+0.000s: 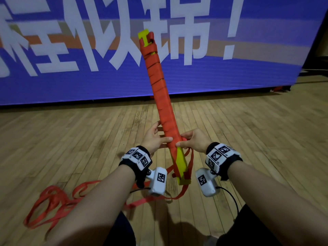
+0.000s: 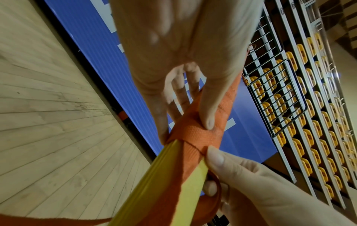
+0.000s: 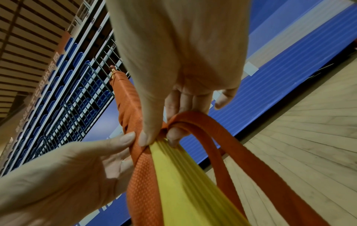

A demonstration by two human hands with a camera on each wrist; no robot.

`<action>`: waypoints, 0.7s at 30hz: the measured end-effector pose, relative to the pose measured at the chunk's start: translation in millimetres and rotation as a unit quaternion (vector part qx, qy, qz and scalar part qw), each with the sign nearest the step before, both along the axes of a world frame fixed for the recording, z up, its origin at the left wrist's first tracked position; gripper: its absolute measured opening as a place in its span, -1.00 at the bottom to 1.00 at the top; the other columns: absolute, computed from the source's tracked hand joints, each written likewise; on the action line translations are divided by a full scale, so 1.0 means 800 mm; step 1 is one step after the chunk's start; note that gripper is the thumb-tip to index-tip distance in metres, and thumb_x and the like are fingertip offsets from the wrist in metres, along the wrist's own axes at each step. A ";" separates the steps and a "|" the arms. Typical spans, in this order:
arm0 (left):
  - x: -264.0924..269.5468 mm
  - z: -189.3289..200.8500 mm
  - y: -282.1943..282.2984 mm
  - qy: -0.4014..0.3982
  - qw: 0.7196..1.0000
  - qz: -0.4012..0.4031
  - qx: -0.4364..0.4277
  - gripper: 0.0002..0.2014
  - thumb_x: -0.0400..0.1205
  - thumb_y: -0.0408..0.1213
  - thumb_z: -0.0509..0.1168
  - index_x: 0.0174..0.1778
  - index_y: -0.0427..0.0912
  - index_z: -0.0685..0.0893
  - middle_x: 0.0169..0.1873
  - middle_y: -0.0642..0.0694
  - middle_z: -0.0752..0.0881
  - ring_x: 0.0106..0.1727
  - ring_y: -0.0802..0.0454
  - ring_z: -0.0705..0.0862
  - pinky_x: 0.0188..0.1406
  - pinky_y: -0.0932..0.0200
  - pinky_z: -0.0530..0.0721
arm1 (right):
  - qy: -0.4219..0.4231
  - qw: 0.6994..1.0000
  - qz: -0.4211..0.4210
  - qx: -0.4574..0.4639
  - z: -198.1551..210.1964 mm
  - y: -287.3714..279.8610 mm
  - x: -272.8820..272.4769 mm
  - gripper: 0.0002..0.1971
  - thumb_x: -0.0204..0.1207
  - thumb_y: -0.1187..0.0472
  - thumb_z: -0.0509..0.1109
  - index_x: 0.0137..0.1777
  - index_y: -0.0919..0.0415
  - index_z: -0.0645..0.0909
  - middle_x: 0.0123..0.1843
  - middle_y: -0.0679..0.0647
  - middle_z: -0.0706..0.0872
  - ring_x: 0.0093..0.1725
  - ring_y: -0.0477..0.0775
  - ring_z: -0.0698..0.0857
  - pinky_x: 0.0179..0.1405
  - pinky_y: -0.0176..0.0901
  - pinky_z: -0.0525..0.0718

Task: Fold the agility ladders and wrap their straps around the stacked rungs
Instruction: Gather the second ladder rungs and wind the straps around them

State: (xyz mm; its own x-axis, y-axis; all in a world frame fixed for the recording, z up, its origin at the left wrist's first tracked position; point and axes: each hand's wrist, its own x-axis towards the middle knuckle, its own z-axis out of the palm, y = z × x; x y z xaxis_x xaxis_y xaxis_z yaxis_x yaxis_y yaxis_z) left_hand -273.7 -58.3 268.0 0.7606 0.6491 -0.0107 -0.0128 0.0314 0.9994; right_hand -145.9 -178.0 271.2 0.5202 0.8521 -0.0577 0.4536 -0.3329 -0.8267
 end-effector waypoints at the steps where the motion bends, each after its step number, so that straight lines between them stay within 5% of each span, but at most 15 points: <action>1: 0.001 0.000 -0.001 0.002 1.000 0.001 0.000 -0.24 0.46 -0.66 0.42 0.54 -0.15 0.32 0.17 -0.13 0.59 0.08 -0.14 0.73 -0.23 0.02 0.81 | -0.002 1.000 -0.005 -0.001 -0.001 0.000 0.000 -0.70 0.38 0.13 0.58 0.09 0.22 0.74 -0.10 0.14 0.82 -0.18 -0.07 0.72 0.05 -0.16 0.69; 8: 0.006 -0.002 -0.005 -0.002 0.999 0.028 0.017 -0.30 0.41 -0.68 0.45 0.32 0.03 0.39 0.16 -0.25 0.61 0.05 -0.11 0.72 -0.29 0.10 0.79 | -0.025 0.999 -0.021 0.004 -0.006 0.003 0.004 -0.74 0.38 0.15 0.59 0.03 0.20 0.73 -0.21 0.11 0.80 -0.22 -0.05 0.72 0.04 -0.10 0.70; 16: 0.004 -0.001 0.000 -0.010 0.999 0.041 0.015 -0.33 0.42 -0.66 0.45 0.26 0.04 0.35 0.20 -0.26 0.60 0.06 -0.15 0.72 -0.24 0.04 0.79 | -0.028 0.999 -0.002 0.039 -0.005 0.007 -0.006 -0.72 0.47 0.30 0.50 0.18 0.25 0.71 -0.21 -0.01 0.75 -0.33 -0.14 0.64 -0.25 -0.38 0.62; 21: 0.003 -0.001 0.000 -0.003 1.000 0.027 0.014 -0.28 0.41 -0.61 0.48 0.36 -0.03 0.31 0.18 -0.31 0.63 0.07 -0.18 0.74 -0.24 -0.02 0.80 | -0.019 0.999 -0.004 0.050 -0.011 0.009 -0.001 -0.74 0.41 0.20 0.56 0.10 0.16 0.76 -0.11 0.03 0.81 -0.13 -0.03 0.75 0.08 -0.06 0.71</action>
State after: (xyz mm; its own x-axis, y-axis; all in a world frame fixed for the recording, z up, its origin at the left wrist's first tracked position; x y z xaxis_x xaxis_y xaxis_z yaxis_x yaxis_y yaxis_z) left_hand -270.9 -58.0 267.1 0.7244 0.6893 0.0118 -0.0188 0.0026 0.9998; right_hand -146.8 -170.9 262.7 0.5266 0.8488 0.0480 0.4831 -0.2523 -0.8384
